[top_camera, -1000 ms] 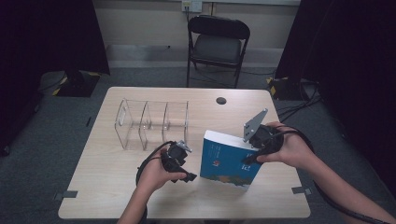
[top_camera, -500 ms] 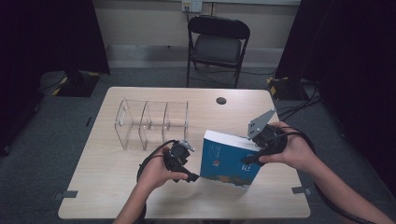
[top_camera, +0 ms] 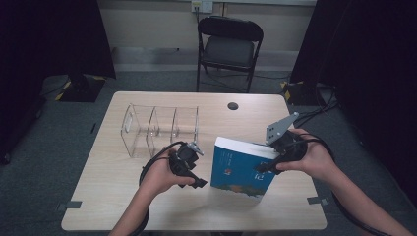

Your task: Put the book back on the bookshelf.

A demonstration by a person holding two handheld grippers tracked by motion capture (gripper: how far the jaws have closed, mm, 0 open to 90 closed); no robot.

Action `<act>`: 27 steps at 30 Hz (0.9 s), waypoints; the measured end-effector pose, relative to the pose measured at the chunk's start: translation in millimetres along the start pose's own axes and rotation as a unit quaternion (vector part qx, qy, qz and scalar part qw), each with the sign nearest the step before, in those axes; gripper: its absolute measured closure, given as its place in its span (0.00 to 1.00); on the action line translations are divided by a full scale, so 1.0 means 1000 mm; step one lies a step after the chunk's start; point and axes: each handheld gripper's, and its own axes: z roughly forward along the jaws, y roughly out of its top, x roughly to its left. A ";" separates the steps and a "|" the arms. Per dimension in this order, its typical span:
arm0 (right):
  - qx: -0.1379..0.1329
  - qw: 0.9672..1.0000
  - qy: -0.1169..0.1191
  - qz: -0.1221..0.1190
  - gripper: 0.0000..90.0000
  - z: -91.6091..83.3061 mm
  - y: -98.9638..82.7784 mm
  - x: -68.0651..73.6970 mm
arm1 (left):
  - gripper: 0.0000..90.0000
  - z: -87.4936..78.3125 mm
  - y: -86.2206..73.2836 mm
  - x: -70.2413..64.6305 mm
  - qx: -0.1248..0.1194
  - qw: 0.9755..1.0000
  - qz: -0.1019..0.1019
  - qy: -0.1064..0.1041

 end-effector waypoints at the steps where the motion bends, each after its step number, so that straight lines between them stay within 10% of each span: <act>1: -0.005 1.000 -0.001 -0.001 0.45 -0.001 -0.002 0.000 | 0.26 -0.005 0.005 -0.001 0.000 1.000 0.006 -0.002; 27: -0.022 0.999 -0.006 0.044 0.39 0.002 -0.025 -0.002 | 0.29 -0.049 0.060 -0.024 0.014 0.998 0.062 0.012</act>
